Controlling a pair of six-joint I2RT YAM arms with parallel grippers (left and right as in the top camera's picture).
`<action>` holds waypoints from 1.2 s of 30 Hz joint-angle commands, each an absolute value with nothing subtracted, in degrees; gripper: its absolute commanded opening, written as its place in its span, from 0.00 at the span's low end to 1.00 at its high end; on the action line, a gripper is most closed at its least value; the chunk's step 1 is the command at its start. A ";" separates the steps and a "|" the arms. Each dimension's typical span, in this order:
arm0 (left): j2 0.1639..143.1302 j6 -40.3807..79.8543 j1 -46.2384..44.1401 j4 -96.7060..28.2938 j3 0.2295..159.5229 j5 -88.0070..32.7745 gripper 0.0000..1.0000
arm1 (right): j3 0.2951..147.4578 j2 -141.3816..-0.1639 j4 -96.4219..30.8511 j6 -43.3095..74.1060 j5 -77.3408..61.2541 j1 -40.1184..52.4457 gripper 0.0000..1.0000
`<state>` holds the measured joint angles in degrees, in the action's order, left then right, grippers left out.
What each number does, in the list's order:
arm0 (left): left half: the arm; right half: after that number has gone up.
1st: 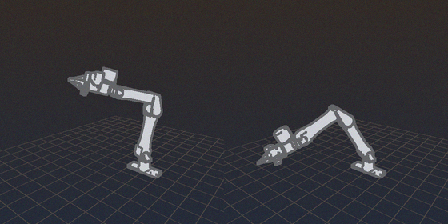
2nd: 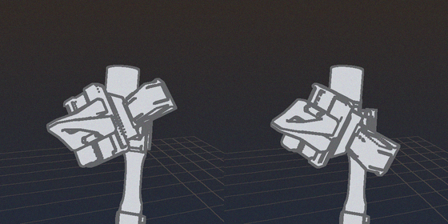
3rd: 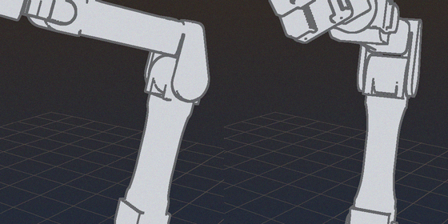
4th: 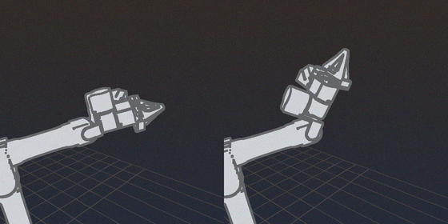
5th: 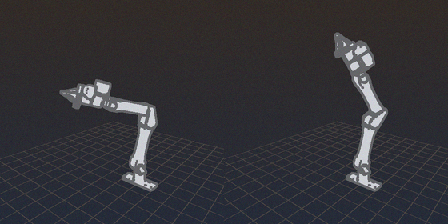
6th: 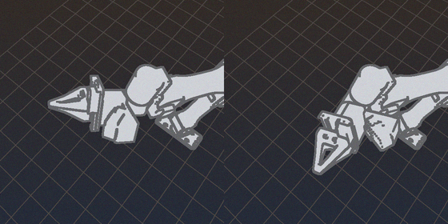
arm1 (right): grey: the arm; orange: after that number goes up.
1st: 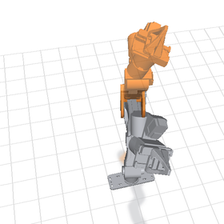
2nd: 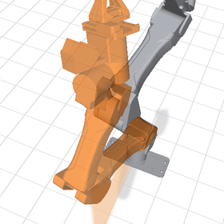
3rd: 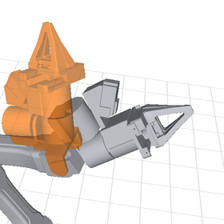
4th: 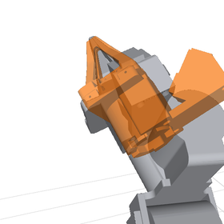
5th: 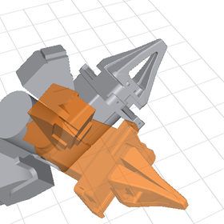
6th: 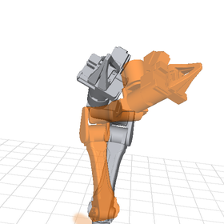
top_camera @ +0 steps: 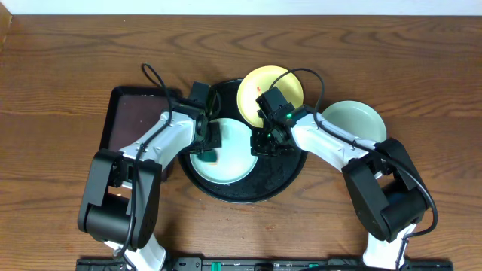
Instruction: Clean dirty plates on tray and stack at the side
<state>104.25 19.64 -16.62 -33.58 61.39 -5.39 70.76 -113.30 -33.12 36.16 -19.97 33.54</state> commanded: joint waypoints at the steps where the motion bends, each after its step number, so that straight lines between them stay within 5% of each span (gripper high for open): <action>1: 105.41 24.36 -15.92 -37.04 62.85 6.87 0.07 | 71.24 -114.13 -33.61 34.85 -19.79 33.32 0.01; 10: 99.22 22.81 -15.92 -39.90 67.75 -7.55 0.07 | 71.24 -114.13 -33.58 34.85 -19.75 33.30 0.01; 36: 89.10 20.38 -10.31 -42.22 68.84 0.69 0.08 | 72.36 -111.48 -34.04 25.91 -26.85 32.12 0.01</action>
<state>88.75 21.50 -10.55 -42.00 68.20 -0.45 71.09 -114.32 -33.10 30.04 -24.45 32.21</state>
